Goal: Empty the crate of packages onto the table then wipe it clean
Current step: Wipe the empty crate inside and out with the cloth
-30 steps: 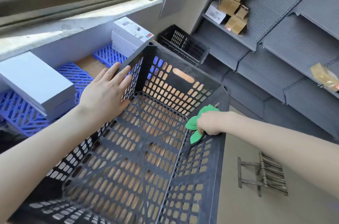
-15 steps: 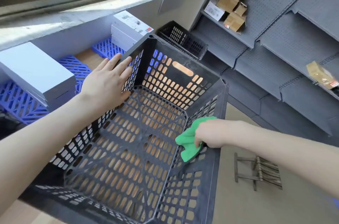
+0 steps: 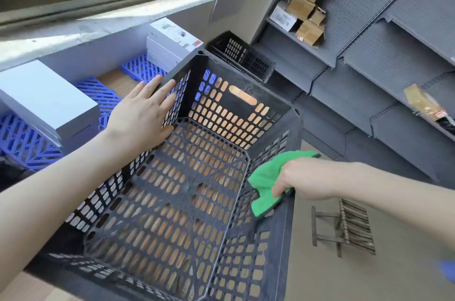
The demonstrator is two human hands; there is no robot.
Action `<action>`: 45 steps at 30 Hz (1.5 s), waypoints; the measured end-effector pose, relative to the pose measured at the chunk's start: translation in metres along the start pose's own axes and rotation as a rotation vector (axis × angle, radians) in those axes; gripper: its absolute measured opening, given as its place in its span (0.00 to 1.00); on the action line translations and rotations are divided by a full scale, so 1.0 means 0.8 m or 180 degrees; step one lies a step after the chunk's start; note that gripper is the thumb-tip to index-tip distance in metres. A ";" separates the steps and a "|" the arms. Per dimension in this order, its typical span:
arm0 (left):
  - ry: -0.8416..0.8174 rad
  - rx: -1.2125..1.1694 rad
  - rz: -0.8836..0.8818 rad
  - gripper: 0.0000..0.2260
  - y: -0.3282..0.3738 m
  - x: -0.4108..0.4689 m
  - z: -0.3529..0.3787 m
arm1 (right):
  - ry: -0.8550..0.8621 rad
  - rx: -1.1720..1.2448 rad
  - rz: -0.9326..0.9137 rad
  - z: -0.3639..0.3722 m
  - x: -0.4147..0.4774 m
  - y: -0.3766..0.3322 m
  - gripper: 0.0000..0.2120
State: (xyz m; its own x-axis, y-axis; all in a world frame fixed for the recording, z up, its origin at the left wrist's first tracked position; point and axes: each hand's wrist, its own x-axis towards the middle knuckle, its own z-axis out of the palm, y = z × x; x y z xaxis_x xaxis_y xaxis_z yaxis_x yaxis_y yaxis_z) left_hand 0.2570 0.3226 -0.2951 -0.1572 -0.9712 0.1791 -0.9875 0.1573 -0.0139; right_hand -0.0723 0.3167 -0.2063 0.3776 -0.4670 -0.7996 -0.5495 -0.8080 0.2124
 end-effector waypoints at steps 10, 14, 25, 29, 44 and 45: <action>-0.0026 -0.0069 0.0043 0.34 -0.002 0.000 0.001 | 0.0452 -0.0322 0.0103 0.038 0.030 0.068 0.19; 0.0009 -0.0054 0.0060 0.33 -0.002 0.000 0.001 | 0.0746 -0.0329 -0.0014 0.023 0.004 0.057 0.28; 0.0048 -0.0007 0.0056 0.34 -0.001 -0.001 0.000 | 0.1250 0.0413 -0.0544 0.051 -0.026 0.028 0.30; 0.0044 -0.0027 0.0062 0.34 -0.002 -0.002 0.000 | 0.1077 0.0531 -0.0155 0.043 -0.023 0.050 0.35; 0.0167 0.0068 0.0096 0.33 -0.003 -0.001 0.005 | 0.1273 0.0507 -0.0546 0.054 -0.048 -0.011 0.28; 0.0163 0.0070 0.0100 0.33 -0.003 -0.001 0.005 | 0.1256 0.0402 -0.0436 0.050 -0.040 -0.002 0.33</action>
State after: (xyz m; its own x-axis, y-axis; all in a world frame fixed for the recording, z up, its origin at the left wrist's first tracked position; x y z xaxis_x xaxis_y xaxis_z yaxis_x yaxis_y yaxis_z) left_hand 0.2594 0.3221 -0.2993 -0.1877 -0.9553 0.2283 -0.9822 0.1829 -0.0418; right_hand -0.1133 0.3470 -0.2033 0.6958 -0.4798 -0.5345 -0.5521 -0.8332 0.0292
